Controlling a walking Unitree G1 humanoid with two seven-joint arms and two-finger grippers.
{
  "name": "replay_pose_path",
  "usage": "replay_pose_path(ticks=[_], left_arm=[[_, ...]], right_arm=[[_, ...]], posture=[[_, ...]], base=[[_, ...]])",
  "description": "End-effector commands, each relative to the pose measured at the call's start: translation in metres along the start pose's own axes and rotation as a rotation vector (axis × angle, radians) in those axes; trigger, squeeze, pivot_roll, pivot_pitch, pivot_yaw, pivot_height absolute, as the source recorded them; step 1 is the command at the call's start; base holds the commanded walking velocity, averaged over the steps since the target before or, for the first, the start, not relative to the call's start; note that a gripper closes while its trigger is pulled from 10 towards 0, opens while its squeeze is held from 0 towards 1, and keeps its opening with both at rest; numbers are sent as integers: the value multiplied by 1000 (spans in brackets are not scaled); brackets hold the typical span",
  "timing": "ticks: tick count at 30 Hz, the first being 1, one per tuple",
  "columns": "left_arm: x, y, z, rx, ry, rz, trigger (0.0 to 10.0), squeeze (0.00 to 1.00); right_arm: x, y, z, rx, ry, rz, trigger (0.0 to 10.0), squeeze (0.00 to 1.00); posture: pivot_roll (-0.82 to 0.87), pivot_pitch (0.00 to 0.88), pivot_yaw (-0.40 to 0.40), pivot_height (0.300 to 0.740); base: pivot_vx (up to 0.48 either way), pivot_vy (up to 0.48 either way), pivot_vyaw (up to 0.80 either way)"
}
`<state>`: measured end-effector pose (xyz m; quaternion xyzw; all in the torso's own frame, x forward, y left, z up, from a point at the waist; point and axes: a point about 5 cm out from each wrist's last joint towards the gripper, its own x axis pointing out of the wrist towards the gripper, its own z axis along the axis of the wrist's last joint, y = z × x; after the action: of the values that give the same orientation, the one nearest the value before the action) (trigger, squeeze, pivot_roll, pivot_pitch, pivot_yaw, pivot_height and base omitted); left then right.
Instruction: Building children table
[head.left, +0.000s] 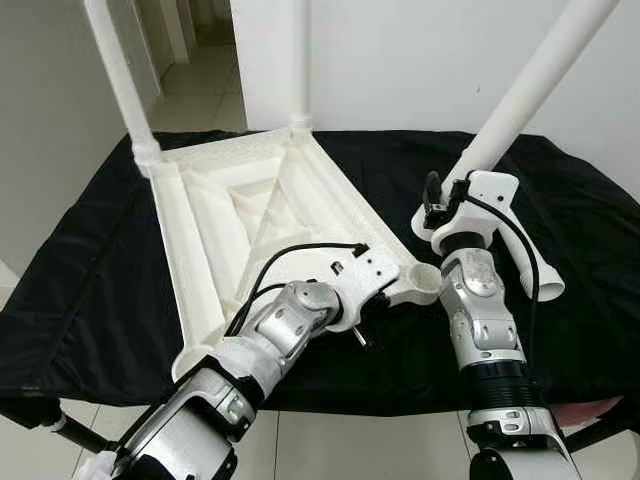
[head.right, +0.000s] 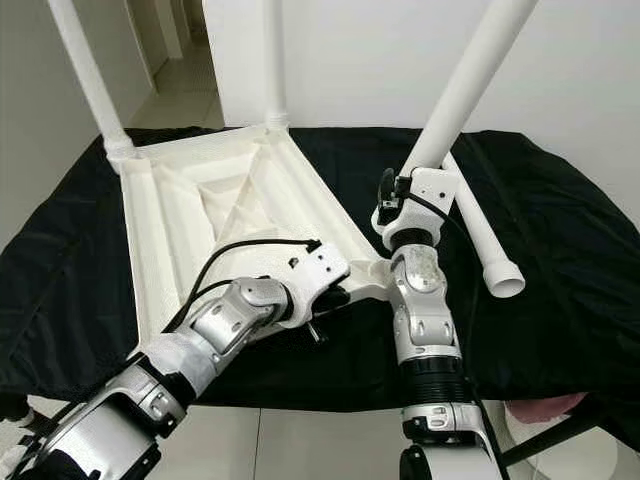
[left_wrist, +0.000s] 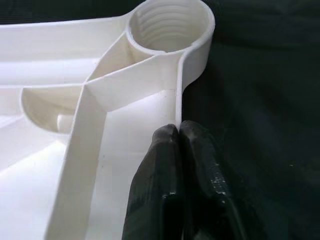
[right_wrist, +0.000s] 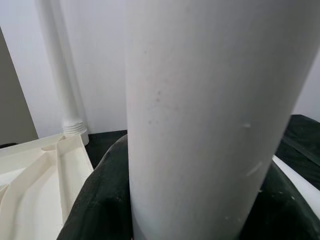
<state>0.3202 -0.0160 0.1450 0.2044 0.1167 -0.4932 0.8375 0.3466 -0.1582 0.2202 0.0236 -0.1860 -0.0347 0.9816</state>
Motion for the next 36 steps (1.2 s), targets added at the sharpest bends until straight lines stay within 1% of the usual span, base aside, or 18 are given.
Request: replay_pose_path(ticks=[1, 6, 7, 9, 10, 13, 16, 18, 19, 20, 21, 24, 26, 27, 28, 31, 35, 36], left_arm=[[-5, 1, -19, 5, 67, -3, 0, 0], [-17, 5, -29, 62, 90, -30, 0, 0], [-17, 5, -29, 62, 90, -30, 0, 0], [-32, 8, -36, 130, 92, -91, 0, 0], [-36, 10, -37, 136, 93, -105, 0, 0], [-41, 11, -39, 144, 98, -117, 0, 0], [-59, 17, -49, 216, 124, -183, 0, 0], [-62, 17, -49, 229, 125, -193, 0, 0], [-63, 18, -49, 230, 123, -190, 4863, 0], [-62, 19, -48, 234, 121, -177, 4863, 0], [-60, 17, -45, 239, 111, -181, 10000, 0], [-56, 10, -36, 259, 63, -208, 10000, 0], [-56, 8, -35, 264, 58, -216, 10000, 0], [-56, 7, -34, 253, 50, -224, 10000, 282], [-55, 7, -31, 226, 34, -227, 10000, 1000], [-56, 7, -25, 198, 5, -248, 10000, 1000], [-58, 6, -20, 194, -20, -269, 10000, 1000], [-59, 6, -15, 181, -47, -276, 10000, 1000]], right_arm=[[-1, 1, -1, 2, -3, 6, 10000, 0], [-1, 2, -2, 2, -2, 9, 10000, 0], [-1, 2, -2, 2, -2, 9, 10000, 0], [-1, 2, -2, 2, -1, 11, 10000, 0], [-1, 2, -2, 2, -1, 12, 10000, 0], [-1, 2, -2, 2, -1, 12, 10000, 0], [-1, 2, -3, 1, 2, 14, 10000, 0], [-1, 1, -3, 1, 4, 14, 10000, 0], [-1, 1, -3, 1, 5, 15, 10000, 0], [-1, 1, -4, 0, 7, 16, 10000, 0], [-2, 2, -4, 0, 9, 19, 10000, 0], [-2, 3, -5, -1, 19, 30, 10000, 0], [-2, 3, -6, -2, 21, 35, 10000, 0], [-3, 3, -7, -3, 26, 39, 10000, 0], [-4, 3, -8, -6, 31, 47, 10000, 0], [-5, 4, -9, -17, 41, 65, 10000, 0], [-6, 5, -11, -29, 55, 86, 10000, 0], [-8, 5, -14, -39, 75, 102, 10000, 0]], posture=[[11, 0, 45, 740], [14, 0, 43, 740], [14, 0, 43, 740], [18, 0, 41, 740], [18, 0, 41, 740], [18, 0, 41, 740], [22, 0, 38, 740], [22, 0, 38, 740], [23, 0, 36, 740], [23, 0, 36, 740], [23, 0, 34, 740], [17, 0, 29, 740], [17, 0, 29, 740], [16, 0, 28, 740], [16, 0, 28, 740], [14, 0, 24, 740], [14, 1, 24, 740], [13, 3, 23, 740]], base=[[0, 0, 0], [0, 0, 0], [0, 0, 0], [0, 0, 0], [0, 0, 0], [0, 0, 0], [0, 0, 0], [0, 0, 0], [0, 0, 0], [0, 0, 0], [0, 0, 0], [0, 0, 0], [0, 0, 0], [0, 0, 0], [0, 0, 0], [0, 0, 0], [0, 0, 0], [0, 0, 0]])
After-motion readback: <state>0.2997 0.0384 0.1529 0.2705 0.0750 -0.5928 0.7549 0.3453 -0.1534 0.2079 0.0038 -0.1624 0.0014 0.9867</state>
